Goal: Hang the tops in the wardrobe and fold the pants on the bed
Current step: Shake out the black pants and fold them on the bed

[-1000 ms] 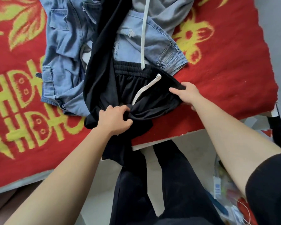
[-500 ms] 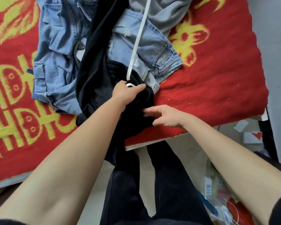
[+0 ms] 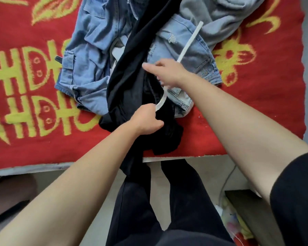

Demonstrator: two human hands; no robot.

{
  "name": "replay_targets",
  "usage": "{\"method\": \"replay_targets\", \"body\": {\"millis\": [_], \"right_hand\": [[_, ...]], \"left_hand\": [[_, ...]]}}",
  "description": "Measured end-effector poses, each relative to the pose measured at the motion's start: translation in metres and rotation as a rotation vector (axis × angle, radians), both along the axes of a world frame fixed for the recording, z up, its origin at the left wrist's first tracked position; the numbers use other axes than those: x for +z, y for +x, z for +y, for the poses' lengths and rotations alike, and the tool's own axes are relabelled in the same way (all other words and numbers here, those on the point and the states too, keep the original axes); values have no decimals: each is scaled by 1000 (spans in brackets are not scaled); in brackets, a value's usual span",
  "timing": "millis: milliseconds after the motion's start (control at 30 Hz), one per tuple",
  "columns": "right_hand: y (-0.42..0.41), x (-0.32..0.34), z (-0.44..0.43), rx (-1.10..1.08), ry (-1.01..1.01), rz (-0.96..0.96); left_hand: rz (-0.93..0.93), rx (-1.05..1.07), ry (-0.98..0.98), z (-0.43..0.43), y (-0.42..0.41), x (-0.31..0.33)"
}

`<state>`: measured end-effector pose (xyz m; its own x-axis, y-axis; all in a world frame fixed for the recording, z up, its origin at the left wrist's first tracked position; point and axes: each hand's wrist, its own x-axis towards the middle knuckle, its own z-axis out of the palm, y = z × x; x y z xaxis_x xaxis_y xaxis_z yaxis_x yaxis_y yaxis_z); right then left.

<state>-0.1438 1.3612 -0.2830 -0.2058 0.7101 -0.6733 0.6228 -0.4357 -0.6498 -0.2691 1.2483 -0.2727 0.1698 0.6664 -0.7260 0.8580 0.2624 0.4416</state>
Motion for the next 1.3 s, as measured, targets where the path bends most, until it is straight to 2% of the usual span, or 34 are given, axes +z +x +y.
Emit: {"method": "replay_targets", "body": {"millis": [67, 133, 233, 300, 333, 400, 467, 567, 667, 733, 800, 933, 1133, 1300], "right_hand": [[-16, 13, -7, 189, -228, -82], [-19, 22, -16, 147, -289, -45], [-19, 53, -13, -198, -280, 144], [-25, 93, 1, -271, -255, 278], [-29, 117, 9, -237, -220, 329], [-42, 172, 23, -120, -95, 404], [-54, 231, 30, -19, 55, 441], [-71, 317, 23, 152, 288, 432], [-88, 387, 6, 351, 440, 304], [-107, 420, -7, 415, 569, 135], [-135, 445, -23, 417, 766, -45], [-192, 496, -58, 307, 1137, -209], [-254, 596, -97, 149, 1613, -524], [-281, 677, -102, -122, 1806, -541]], "left_hand": [[112, -178, 4, -9, -8, 21], [119, -203, -22, -16, -22, 44], [3, 112, -73, -13, -59, 90], [-31, 366, -22, -2, -88, 126], [-16, 444, 47, 5, -103, 144], [110, 430, 275, 19, -128, 188], [312, 277, 555, 32, -152, 235], [405, 81, 929, 42, -190, 306], [472, -189, 1186, 39, -234, 369], [554, -351, 1213, 29, -265, 399], [606, -372, 1241, 15, -297, 421], [587, -130, 1345, -8, -356, 467], [401, 272, 1702, -20, -435, 558], [321, 431, 1884, -16, -470, 634]]}}
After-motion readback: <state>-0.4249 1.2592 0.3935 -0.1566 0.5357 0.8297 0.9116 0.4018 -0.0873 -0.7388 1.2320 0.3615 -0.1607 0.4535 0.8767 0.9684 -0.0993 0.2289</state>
